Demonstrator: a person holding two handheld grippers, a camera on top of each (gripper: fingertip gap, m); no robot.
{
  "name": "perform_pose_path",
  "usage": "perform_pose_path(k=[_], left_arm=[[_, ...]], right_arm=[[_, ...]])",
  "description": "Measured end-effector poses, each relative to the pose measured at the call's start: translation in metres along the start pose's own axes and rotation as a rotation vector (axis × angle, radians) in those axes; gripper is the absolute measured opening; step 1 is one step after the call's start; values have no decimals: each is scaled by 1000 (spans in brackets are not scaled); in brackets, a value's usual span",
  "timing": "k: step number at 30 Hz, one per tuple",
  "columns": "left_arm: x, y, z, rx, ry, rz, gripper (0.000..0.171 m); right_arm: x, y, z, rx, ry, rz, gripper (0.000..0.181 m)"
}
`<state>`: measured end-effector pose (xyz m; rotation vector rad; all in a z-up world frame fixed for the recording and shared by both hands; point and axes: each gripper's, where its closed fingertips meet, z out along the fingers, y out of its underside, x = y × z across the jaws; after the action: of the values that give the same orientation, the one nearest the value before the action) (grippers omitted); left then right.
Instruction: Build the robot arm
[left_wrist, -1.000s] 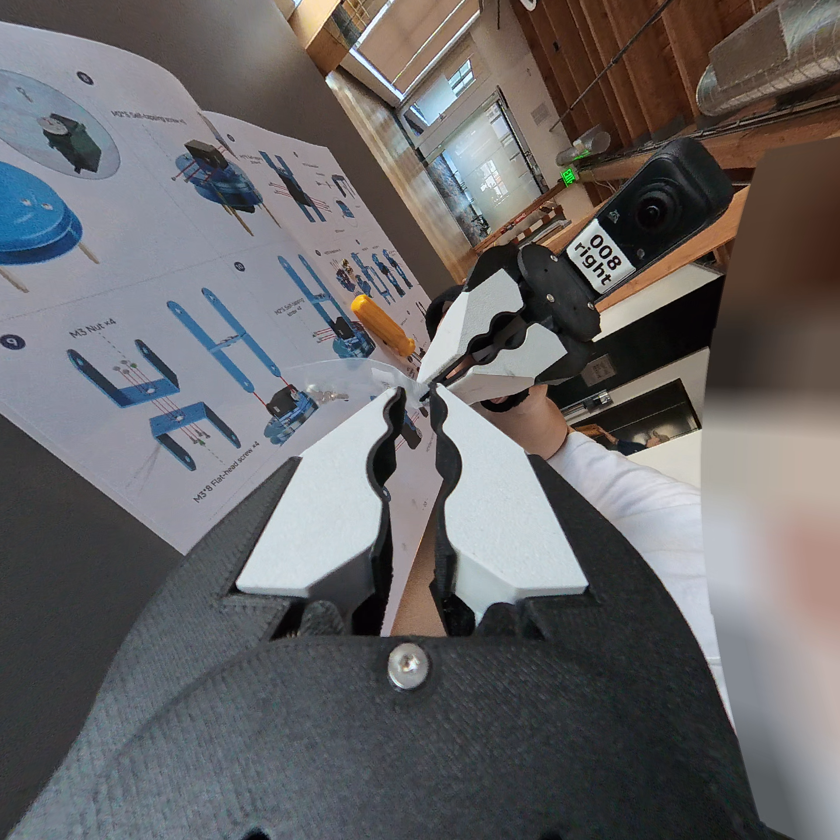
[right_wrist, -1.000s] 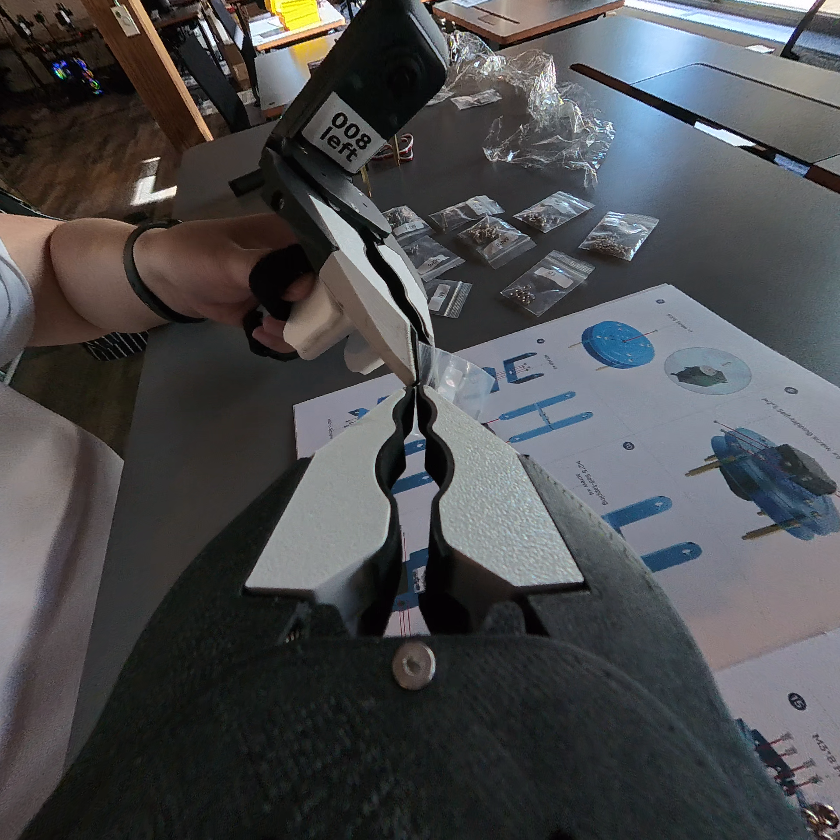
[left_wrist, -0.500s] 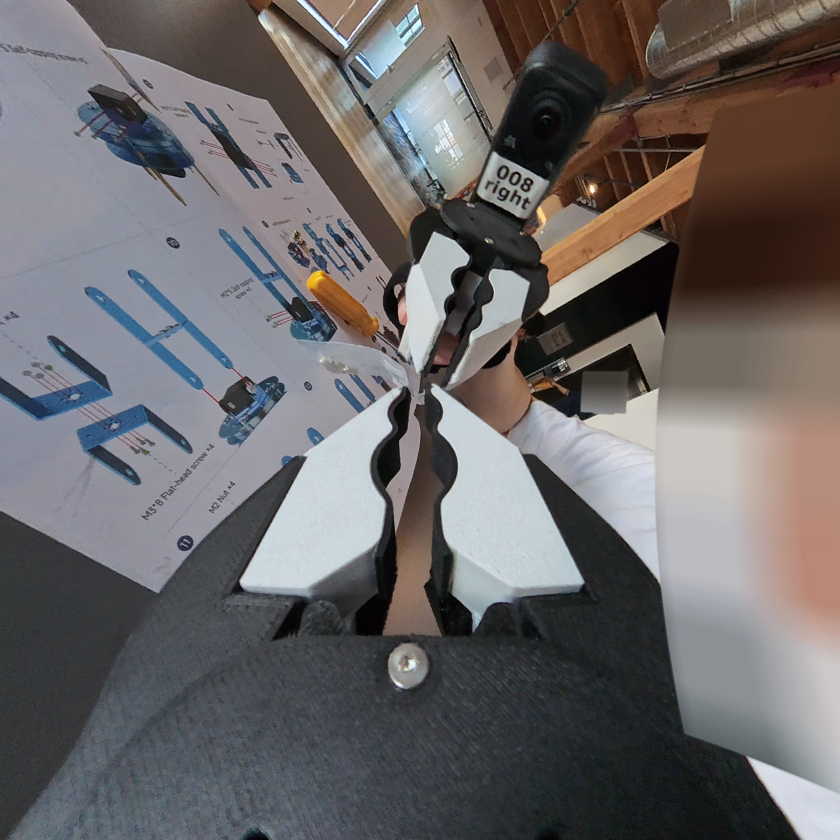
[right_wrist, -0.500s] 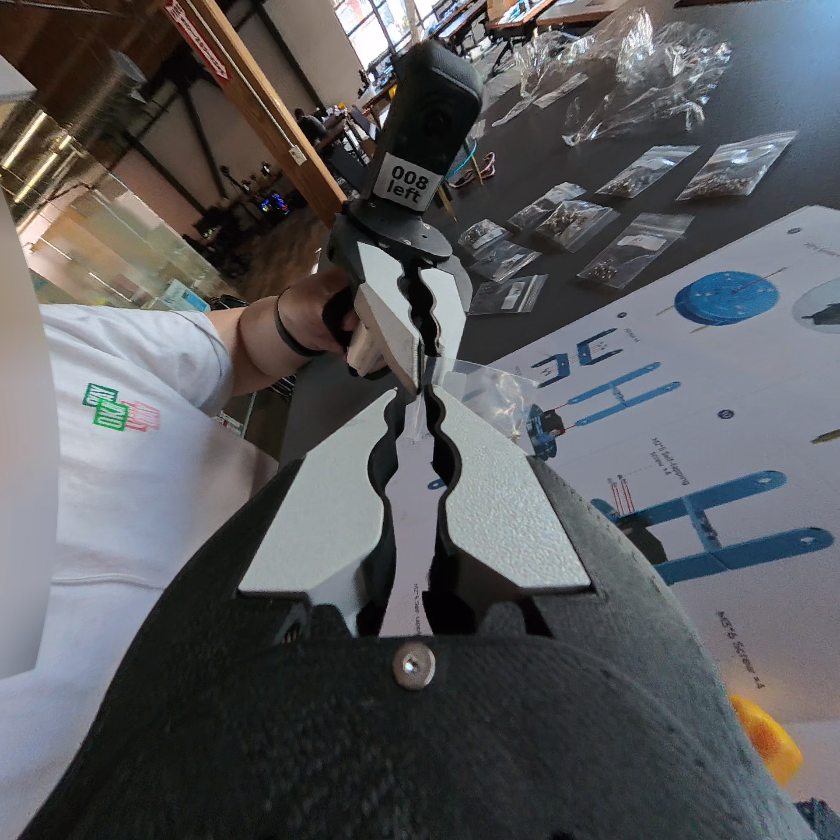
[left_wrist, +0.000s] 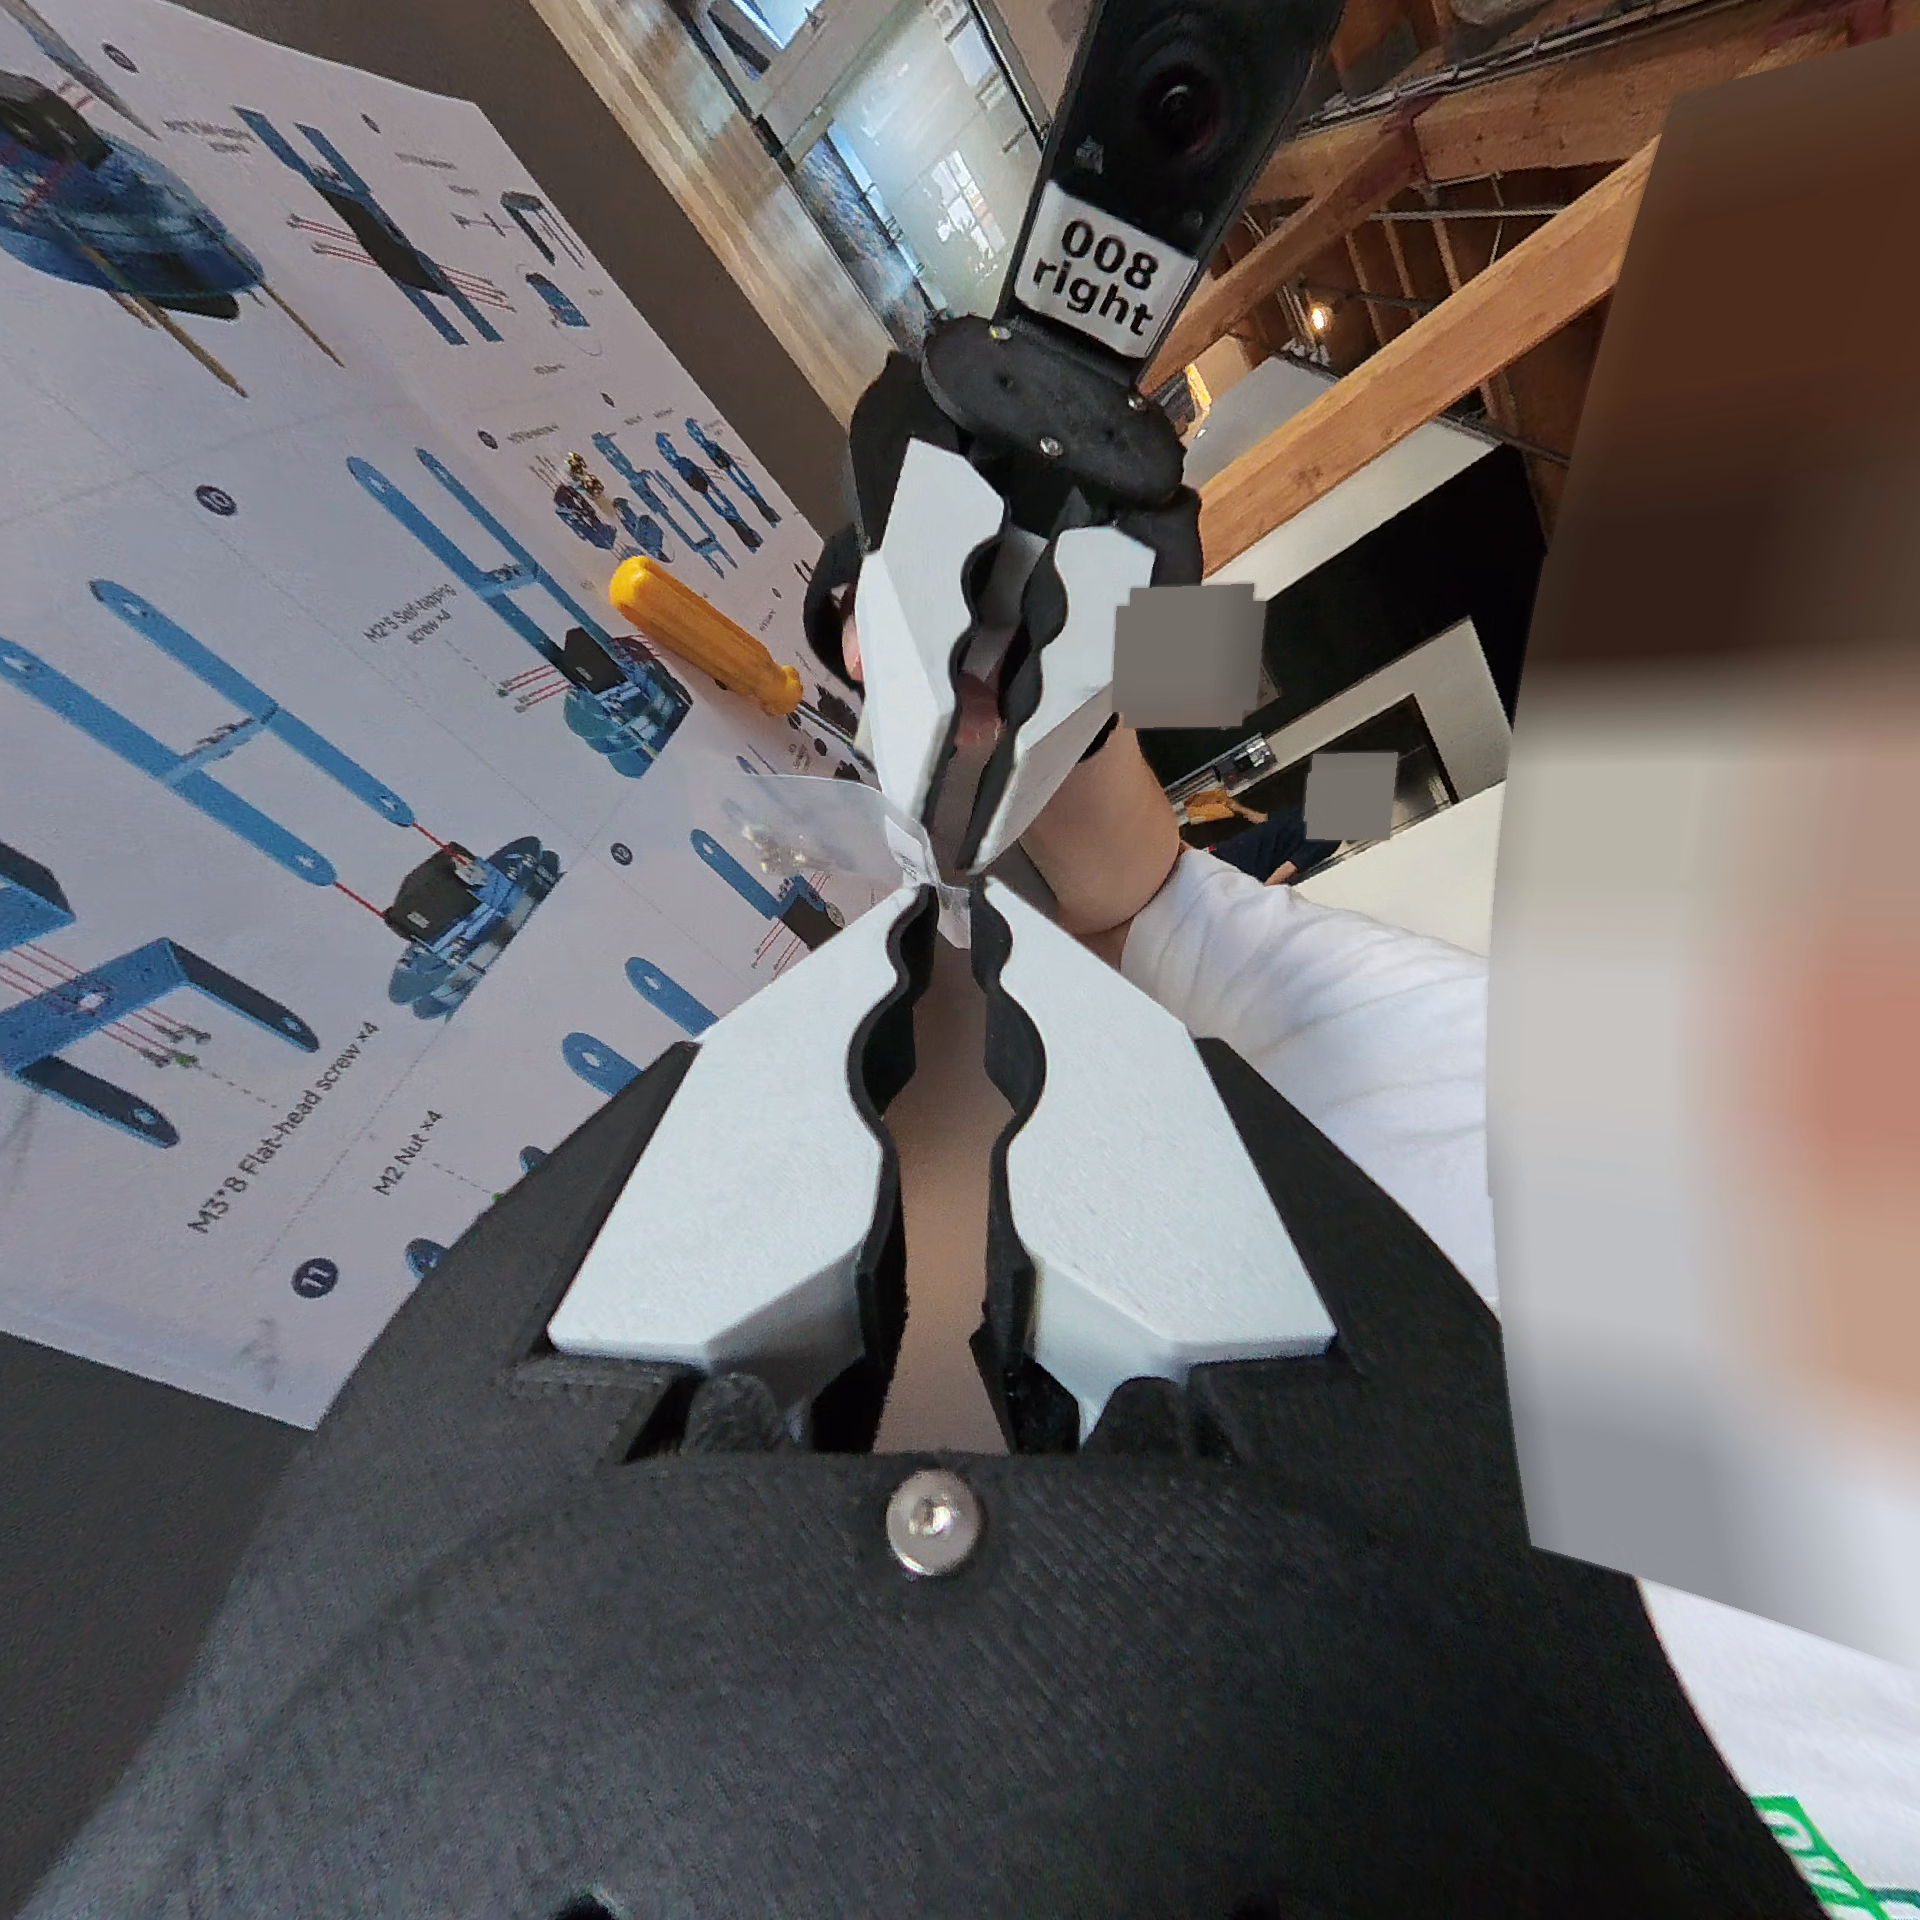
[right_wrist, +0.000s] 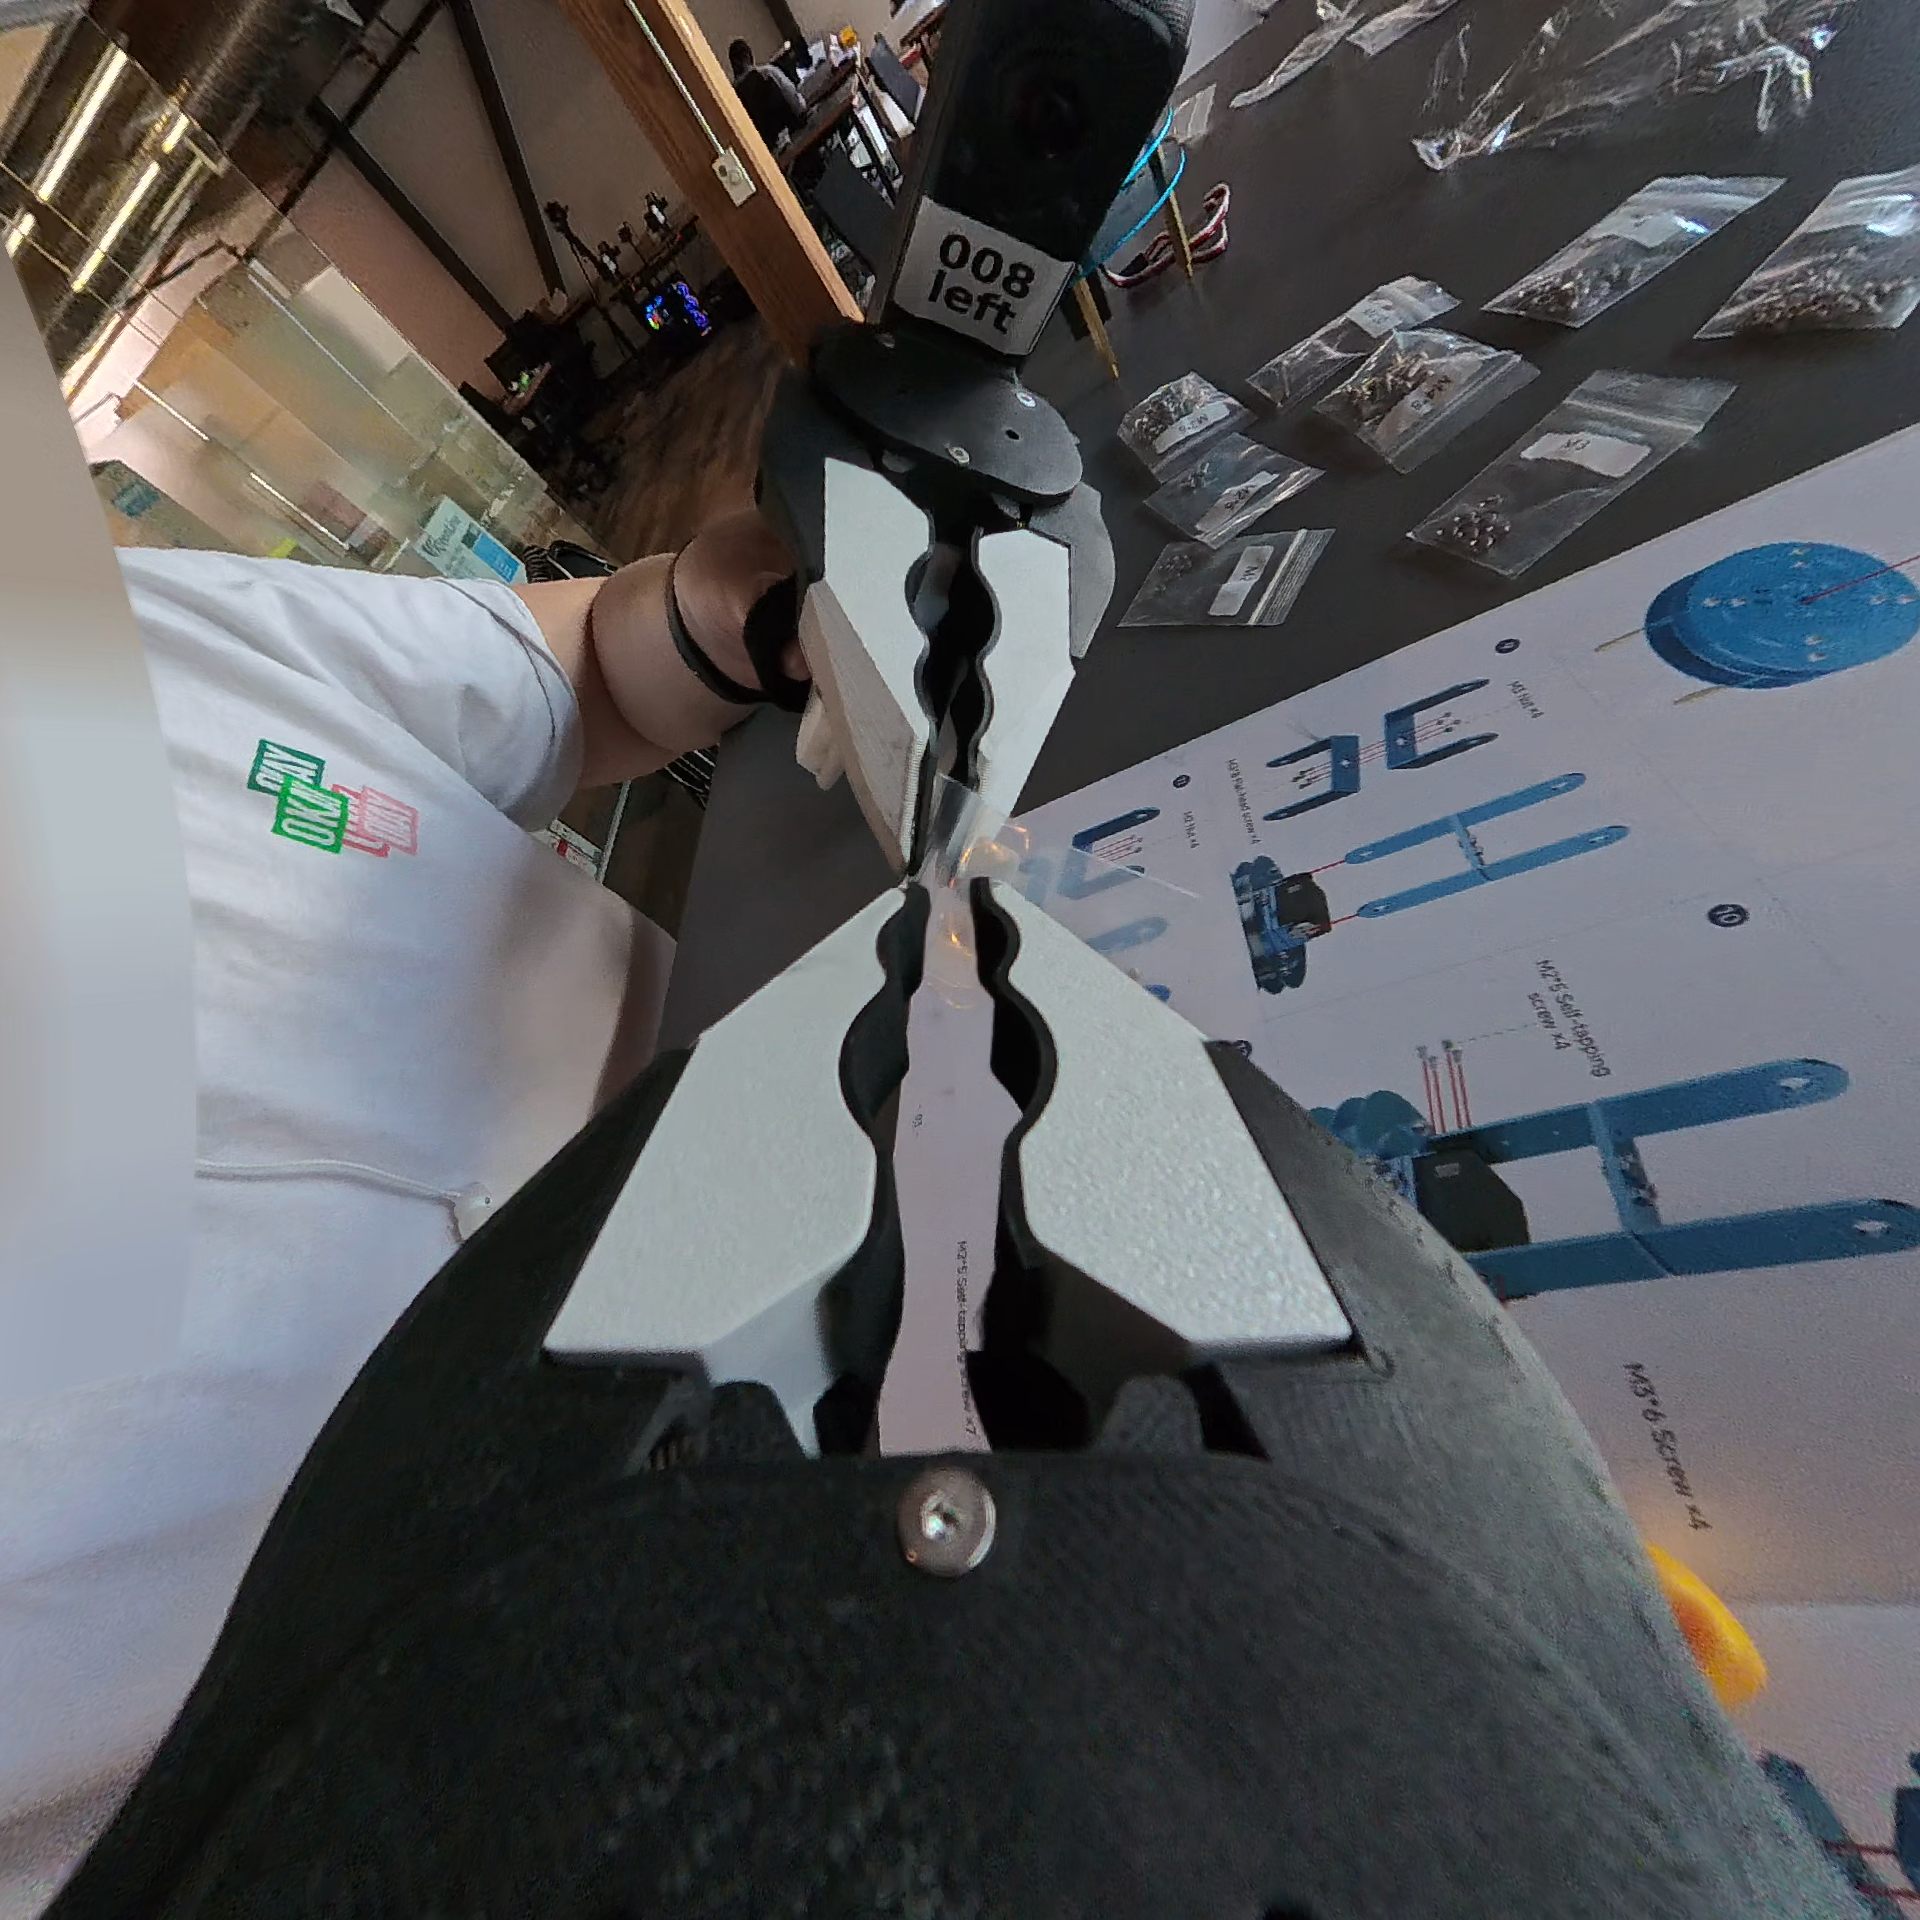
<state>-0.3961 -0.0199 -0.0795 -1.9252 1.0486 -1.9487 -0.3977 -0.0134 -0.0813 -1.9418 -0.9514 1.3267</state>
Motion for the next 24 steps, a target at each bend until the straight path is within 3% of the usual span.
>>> perform_pose_path(k=[7, 10, 12, 15, 24], left_arm=[[18, 20, 9, -132, 85, 47, 3], [27, 29, 13, -183, 120, 81, 3], [27, 31, 14, -197, 119, 100, 1], [34, 31, 13, -199, 159, 95, 0], [42, 19, 5, -151, 194, 113, 5]], right_arm=[[-13, -1, 0, 5, -26, -279, 40], [-28, 12, 7, -63, -142, -205, 35], [-38, 17, 7, -93, -213, -170, 15], [-46, 18, 3, -98, -261, -158, 3], [-50, 8, -10, -62, -358, 19, 0]])
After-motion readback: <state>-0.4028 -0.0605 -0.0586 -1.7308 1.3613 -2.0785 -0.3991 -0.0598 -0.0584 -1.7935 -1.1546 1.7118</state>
